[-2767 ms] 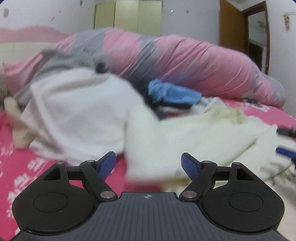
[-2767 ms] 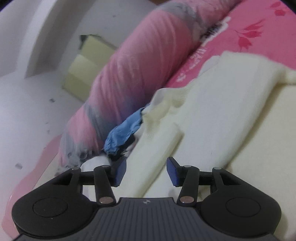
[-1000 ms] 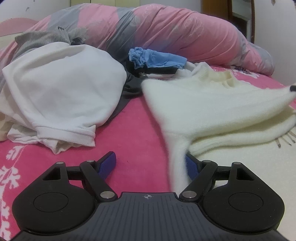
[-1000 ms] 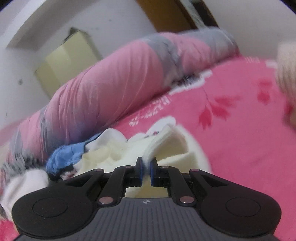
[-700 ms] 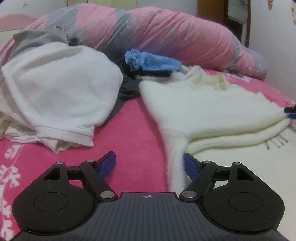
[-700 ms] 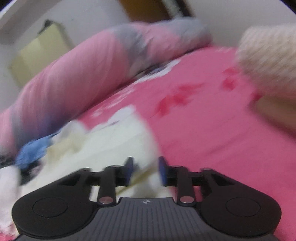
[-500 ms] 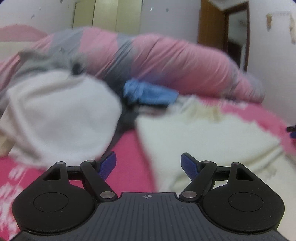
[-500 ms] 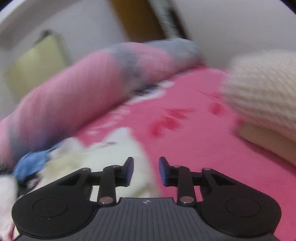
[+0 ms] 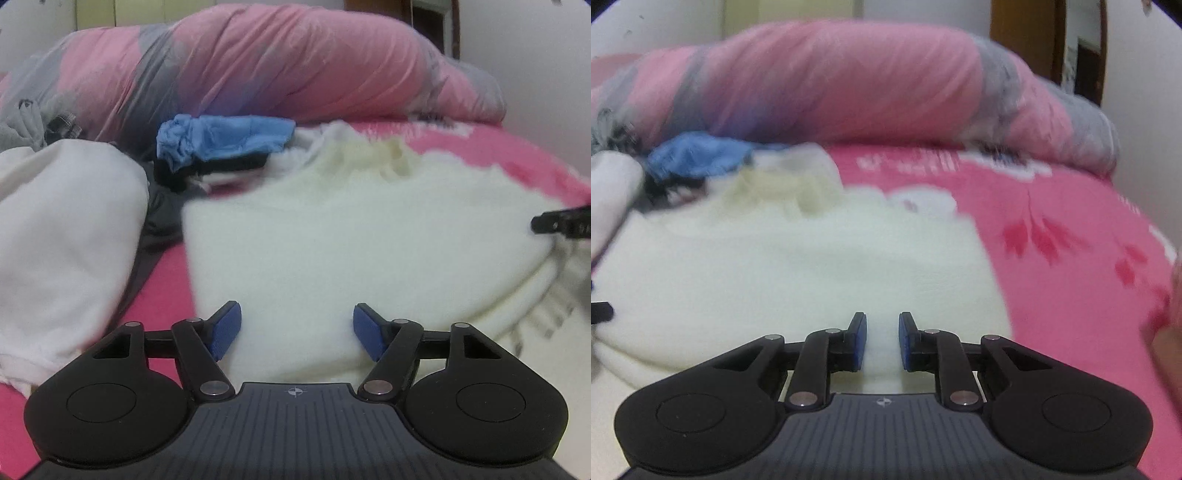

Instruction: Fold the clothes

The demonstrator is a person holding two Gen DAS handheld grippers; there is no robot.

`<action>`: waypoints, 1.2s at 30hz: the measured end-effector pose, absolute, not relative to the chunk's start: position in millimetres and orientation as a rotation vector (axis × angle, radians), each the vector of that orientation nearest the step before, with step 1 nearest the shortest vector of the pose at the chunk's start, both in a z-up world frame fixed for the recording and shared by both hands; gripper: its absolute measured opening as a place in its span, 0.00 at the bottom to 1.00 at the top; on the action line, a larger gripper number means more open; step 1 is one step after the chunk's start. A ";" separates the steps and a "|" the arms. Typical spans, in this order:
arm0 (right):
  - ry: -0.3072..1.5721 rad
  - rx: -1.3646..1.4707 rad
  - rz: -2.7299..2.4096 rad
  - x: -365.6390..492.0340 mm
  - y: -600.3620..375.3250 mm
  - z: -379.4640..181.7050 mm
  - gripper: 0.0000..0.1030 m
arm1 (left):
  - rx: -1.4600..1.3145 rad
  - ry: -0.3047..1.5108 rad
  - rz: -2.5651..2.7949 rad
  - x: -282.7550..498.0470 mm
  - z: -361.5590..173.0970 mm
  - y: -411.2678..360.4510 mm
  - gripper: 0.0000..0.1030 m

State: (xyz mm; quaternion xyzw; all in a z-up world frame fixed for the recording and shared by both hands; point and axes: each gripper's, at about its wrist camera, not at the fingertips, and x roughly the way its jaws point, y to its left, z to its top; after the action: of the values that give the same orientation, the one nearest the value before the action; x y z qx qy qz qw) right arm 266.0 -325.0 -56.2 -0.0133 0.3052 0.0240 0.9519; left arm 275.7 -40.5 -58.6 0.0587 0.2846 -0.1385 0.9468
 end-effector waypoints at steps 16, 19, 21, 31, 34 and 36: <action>0.668 0.216 0.146 355.5 -353.7 -32.4 0.26 | -0.031 0.602 -0.341 360.5 -49.8 -42.3 0.72; 0.691 0.307 0.214 405.0 -345.2 -30.2 0.42 | -0.062 0.571 -0.372 394.5 -38.3 -58.1 0.73; 0.715 0.326 0.226 434.8 -338.7 -37.3 0.43 | -0.008 0.562 -0.375 413.9 -40.1 -74.7 0.73; 0.864 0.290 0.312 535.3 -297.8 -72.7 0.11 | 0.216 0.610 -0.355 436.2 -86.2 -113.9 0.60; 0.838 0.229 0.401 513.4 -291.2 -70.9 0.10 | 0.179 0.601 -0.364 431.9 -86.4 -105.7 0.60; 0.808 0.207 0.452 496.0 -292.6 -67.0 0.09 | 0.147 0.594 -0.374 428.2 -83.5 -99.2 0.60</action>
State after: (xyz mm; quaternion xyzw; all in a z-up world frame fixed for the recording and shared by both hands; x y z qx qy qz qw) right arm 496.0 -292.6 -67.0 0.0995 0.3891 0.2176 0.8896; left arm 428.2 -99.2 -83.5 0.0718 0.2909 -0.1829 0.9364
